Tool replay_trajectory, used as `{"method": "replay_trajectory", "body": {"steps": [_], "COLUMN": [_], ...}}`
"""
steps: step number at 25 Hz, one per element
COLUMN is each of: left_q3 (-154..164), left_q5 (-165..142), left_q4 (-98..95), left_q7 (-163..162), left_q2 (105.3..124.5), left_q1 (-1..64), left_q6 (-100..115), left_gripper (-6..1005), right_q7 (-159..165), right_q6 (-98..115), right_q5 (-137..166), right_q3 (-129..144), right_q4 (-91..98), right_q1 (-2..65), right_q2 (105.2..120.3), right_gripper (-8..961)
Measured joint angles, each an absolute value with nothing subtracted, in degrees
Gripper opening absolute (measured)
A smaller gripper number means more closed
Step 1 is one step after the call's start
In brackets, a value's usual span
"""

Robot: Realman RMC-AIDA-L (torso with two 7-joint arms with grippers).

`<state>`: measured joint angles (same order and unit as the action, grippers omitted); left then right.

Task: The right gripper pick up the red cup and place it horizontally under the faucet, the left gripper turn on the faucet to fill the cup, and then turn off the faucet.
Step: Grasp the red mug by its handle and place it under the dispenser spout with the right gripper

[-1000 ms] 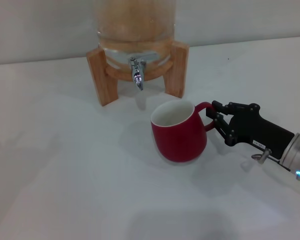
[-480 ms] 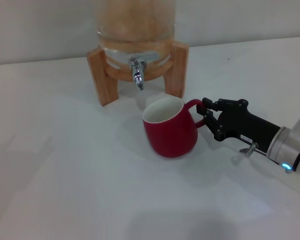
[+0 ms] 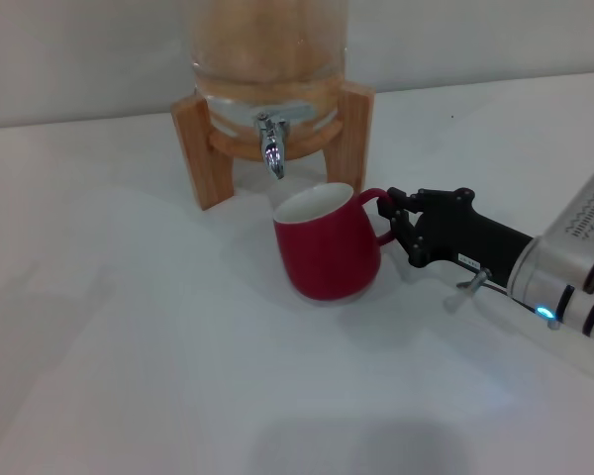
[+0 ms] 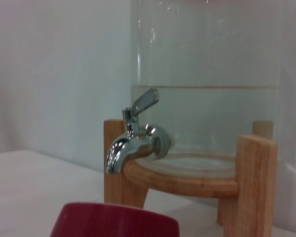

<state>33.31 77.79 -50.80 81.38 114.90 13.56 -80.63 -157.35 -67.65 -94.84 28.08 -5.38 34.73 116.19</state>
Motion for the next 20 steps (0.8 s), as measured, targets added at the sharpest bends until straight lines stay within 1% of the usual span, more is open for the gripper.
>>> {"method": "replay_trajectory", "body": {"steps": [11,20], "left_q3": [33.31,33.31], "left_q5": [77.79,77.79], "left_q4": [-50.80,-50.80], "left_q7": [81.39,81.38], "left_q2": [115.05,115.05], "left_q1": [13.88,14.10], "left_q6": [-80.38,-80.32], "left_gripper": [803,803], "right_q7": [-158.63,-159.83], "right_q6": [-65.25,-65.19], "right_q5": [-94.73,-94.63], "right_q3": [26.44,25.75], "right_q4": [-6.71,-6.77], "right_q1": [36.87,36.54], "right_q2": [116.19,116.19], "right_gripper": [103,112]}}
